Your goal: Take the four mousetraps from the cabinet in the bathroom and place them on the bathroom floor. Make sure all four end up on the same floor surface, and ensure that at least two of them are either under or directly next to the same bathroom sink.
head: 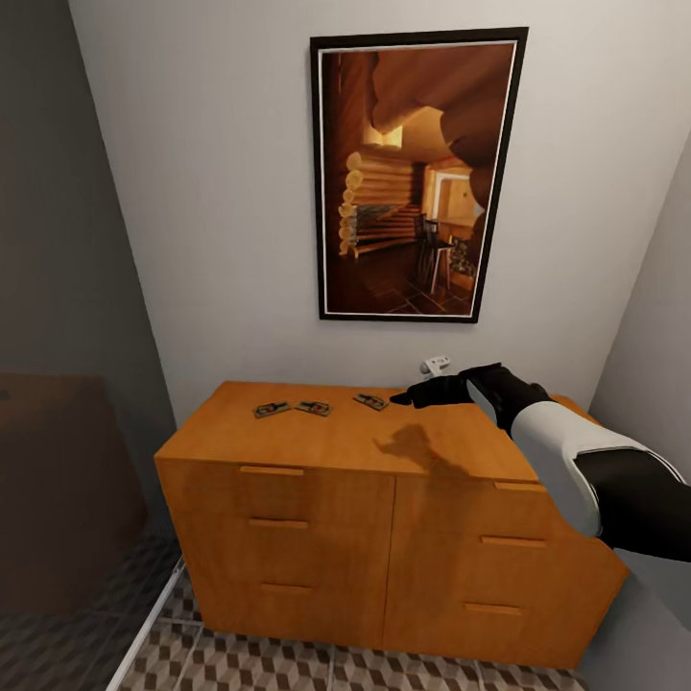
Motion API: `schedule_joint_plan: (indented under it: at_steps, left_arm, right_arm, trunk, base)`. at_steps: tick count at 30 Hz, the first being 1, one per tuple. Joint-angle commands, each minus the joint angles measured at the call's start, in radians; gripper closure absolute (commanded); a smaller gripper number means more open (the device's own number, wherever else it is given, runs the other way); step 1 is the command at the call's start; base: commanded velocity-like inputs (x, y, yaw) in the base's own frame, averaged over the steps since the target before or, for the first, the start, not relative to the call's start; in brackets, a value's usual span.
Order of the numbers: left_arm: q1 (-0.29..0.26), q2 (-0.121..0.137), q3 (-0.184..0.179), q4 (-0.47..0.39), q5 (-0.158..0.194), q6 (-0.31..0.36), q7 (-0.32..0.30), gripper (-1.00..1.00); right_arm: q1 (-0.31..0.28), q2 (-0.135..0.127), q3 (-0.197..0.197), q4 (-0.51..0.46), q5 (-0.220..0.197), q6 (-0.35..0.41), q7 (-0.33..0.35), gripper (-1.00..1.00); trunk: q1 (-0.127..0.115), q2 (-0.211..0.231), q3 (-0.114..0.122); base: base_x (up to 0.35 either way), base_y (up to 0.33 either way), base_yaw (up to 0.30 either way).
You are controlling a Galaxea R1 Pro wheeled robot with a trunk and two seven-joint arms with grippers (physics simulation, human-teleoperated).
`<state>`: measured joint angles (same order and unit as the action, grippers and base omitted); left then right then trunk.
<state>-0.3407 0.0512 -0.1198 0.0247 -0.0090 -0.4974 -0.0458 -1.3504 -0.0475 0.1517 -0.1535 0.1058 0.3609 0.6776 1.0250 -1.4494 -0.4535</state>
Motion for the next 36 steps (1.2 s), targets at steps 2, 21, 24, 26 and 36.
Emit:
schedule_joint_plan:
  at_steps: [2,21,24,26,36]
  left_arm:
    - [-0.001,0.001,-0.004,0.023,0.000,-0.005,0.000,-1.00]
    - [0.079,0.059,-0.006,0.056,0.001,-0.004,-0.001,-1.00]
    - [0.087,0.066,-0.006,0.057,0.001,-0.003,-0.004,-1.00]
    - [0.091,0.071,-0.006,0.057,0.001,-0.003,-0.009,-1.00]
    - [0.109,0.095,-0.006,0.057,0.001,0.001,-0.066,-1.00]
  right_arm:
    - [0.000,-0.005,-0.001,-0.001,0.011,0.002,0.003,-1.00]
    - [-0.001,-0.019,0.000,-0.001,0.011,0.003,-0.006,-1.00]
    - [-0.001,-0.018,0.000,-0.001,0.011,0.005,-0.007,-1.00]
    - [-0.001,-0.018,0.000,-0.001,0.011,0.006,-0.007,-1.00]
    - [-0.001,-0.021,0.001,0.000,0.012,0.003,-0.007,-1.00]
  trunk:
    - [0.000,-0.001,-0.001]
    - [0.000,-0.001,-0.001]
    - [0.000,-0.001,-0.001]
    - [0.000,-0.001,-0.001]
    - [0.000,-0.001,-0.001]
  base:
    - [0.009,0.000,0.000]
    - [0.001,0.000,0.000]
    - [0.000,0.000,0.000]
    - [0.000,0.000,0.000]
    - [0.000,0.000,0.000]
